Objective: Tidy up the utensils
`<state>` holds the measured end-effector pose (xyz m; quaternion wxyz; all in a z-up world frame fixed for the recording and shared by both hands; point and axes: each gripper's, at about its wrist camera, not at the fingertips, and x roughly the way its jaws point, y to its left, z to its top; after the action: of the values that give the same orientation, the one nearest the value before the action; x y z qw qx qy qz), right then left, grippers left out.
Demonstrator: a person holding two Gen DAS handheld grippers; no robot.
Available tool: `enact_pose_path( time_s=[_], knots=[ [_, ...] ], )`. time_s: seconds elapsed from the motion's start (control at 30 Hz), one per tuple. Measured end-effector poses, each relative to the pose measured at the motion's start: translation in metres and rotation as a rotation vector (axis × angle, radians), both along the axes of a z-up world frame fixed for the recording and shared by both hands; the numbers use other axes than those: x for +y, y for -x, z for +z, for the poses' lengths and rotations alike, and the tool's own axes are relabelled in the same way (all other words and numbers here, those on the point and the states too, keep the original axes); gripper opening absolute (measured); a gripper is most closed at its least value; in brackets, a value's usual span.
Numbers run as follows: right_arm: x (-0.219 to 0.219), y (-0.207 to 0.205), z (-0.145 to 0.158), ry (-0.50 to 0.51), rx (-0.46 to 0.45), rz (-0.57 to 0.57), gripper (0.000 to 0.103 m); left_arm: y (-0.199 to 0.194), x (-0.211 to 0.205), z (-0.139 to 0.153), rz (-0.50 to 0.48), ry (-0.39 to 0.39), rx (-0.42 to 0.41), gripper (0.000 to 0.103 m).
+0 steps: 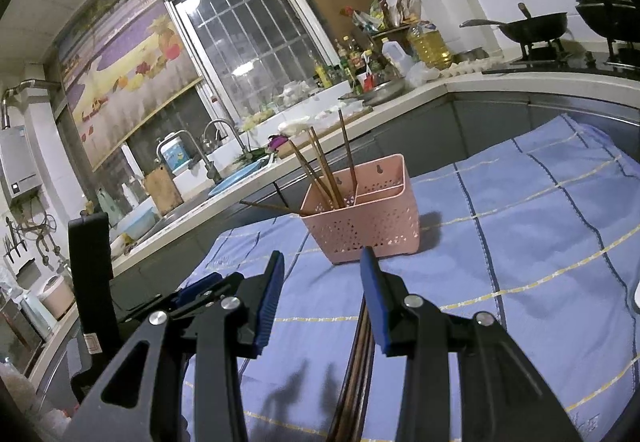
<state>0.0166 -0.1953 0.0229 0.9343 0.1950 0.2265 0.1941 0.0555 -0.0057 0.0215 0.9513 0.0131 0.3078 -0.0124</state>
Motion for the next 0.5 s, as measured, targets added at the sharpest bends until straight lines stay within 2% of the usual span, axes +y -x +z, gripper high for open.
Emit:
enact_pose_path(
  time_s=[0.07, 0.17, 0.5],
  knots=[
    [0.0003, -0.0011, -0.0007, -0.001, 0.004, 0.002, 0.04, -0.0006, 0.0007, -0.0022, 0.0, 0.001, 0.006, 0.028],
    [0.0002, -0.0022, -0.0016, -0.004, 0.01, 0.002, 0.04, -0.0006, 0.001, -0.0053, 0.002, -0.002, 0.01, 0.034],
    [0.0012, -0.0031, -0.0041, -0.001, 0.011, 0.004, 0.04, -0.0011, 0.003, -0.0102, 0.0, -0.001, 0.017, 0.034]
  ],
)
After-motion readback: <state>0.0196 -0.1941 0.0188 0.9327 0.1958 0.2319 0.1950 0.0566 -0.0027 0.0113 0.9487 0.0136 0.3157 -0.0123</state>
